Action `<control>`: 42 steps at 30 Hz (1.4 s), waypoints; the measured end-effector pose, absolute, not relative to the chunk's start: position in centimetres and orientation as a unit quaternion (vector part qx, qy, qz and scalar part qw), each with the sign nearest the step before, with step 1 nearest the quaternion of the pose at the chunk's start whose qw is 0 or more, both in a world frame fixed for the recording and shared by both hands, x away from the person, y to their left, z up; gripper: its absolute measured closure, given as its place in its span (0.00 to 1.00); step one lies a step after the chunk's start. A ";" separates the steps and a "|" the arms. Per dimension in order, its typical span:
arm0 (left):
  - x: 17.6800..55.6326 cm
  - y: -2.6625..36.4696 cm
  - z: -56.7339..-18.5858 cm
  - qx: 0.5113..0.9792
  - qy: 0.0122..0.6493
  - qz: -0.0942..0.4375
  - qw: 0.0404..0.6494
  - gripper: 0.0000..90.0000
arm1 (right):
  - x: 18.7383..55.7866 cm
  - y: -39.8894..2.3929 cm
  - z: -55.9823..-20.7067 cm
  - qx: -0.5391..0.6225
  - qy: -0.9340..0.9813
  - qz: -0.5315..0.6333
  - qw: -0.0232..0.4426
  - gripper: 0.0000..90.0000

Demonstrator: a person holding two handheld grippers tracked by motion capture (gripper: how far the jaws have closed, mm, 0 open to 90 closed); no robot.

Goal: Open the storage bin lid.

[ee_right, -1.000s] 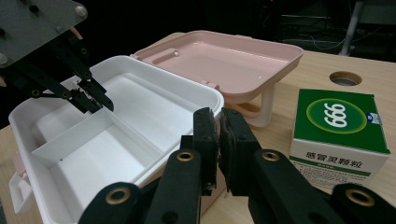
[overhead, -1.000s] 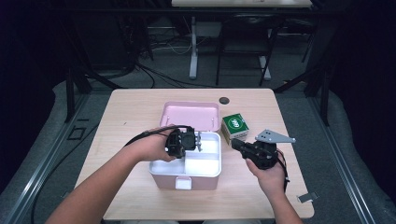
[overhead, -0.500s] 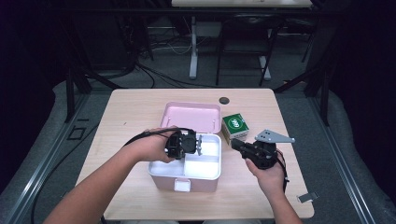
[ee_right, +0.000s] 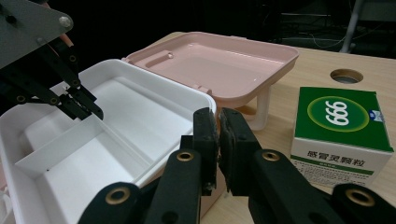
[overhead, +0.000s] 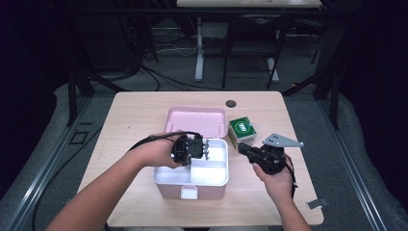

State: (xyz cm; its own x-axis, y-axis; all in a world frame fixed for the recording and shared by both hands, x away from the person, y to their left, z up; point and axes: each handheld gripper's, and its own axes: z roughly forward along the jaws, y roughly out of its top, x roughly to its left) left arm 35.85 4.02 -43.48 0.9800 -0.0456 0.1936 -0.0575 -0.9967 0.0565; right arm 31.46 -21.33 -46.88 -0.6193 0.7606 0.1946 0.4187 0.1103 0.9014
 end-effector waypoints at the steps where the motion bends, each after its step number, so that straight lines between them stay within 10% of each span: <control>1: 35.9 4.0 -43.6 0.995 -0.026 0.095 0.030 0.96 | 31.4 -21.3 -46.9 0.406 0.727 0.530 0.161 0.94; 42: 35.3 4.2 -41.5 0.993 -0.017 0.109 0.035 0.99 | 31.3 -21.7 -46.7 0.408 0.723 0.533 0.164 0.93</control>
State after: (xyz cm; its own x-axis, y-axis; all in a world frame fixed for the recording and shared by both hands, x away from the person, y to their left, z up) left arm 35.26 4.19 -41.45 0.9755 -0.0265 0.2185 -0.0419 -0.9969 0.0661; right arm 31.25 -21.67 -46.73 -0.6137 0.7643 0.1980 0.4149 0.0988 0.9045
